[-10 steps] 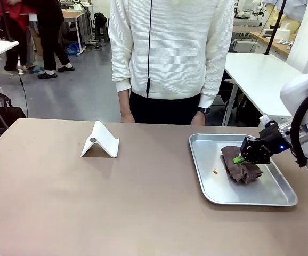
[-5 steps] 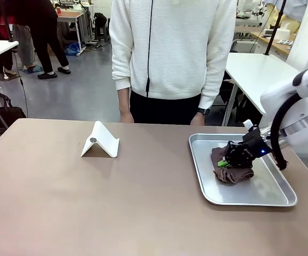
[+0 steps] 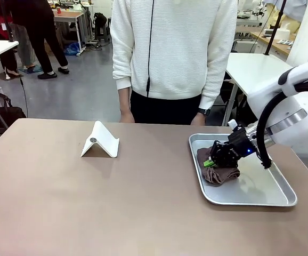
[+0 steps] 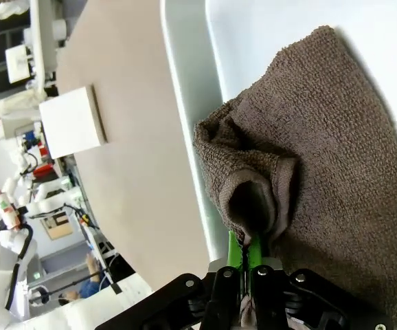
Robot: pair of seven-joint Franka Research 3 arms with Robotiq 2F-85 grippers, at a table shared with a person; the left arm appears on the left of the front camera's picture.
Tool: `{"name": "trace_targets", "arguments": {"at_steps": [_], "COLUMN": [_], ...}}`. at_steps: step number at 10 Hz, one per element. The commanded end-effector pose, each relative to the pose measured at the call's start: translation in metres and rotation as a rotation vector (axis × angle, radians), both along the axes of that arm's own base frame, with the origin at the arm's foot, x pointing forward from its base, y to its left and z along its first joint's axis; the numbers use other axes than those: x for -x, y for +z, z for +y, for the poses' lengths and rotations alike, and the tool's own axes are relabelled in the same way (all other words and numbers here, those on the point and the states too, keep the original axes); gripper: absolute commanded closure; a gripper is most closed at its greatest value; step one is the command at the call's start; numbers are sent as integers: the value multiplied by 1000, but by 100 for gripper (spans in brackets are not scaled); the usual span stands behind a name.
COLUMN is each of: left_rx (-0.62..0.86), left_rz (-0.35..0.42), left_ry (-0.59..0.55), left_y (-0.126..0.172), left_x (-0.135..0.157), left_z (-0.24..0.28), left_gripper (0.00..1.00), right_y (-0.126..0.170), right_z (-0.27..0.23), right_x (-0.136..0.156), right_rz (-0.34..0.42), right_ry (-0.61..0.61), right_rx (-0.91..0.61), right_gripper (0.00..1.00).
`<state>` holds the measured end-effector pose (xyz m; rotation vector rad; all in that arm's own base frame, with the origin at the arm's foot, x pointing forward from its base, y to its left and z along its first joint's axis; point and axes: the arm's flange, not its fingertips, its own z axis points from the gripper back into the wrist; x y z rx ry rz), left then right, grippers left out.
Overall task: Clean the surface of the table.
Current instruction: Clean the area not pointed to by the person.
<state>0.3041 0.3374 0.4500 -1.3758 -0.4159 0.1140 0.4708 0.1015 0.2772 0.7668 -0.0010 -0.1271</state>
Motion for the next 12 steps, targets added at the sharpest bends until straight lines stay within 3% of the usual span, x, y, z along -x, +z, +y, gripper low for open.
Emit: {"name": "trace_targets", "arguments": {"at_steps": [1, 7, 10, 12], "left_rx": [3, 3, 3, 3], "left_rz": [9, 9, 9, 9], "left_ry": [1, 1, 1, 1], "left_y": [5, 5, 5, 5], "left_x": [2, 2, 2, 2], "left_z": [-1, -1, -1, -1], "left_gripper": [79, 79, 79, 79], "right_y": [-7, 10, 18, 35], "right_z": [-4, -106, -157, -162], "right_x": [-5, 17, 40, 47], "right_rz": [-20, 5, -3, -87], "right_ry": [-2, -196, -335, -358], "right_rx": [27, 132, 78, -72], "right_gripper": [97, 97, 97, 97]}}
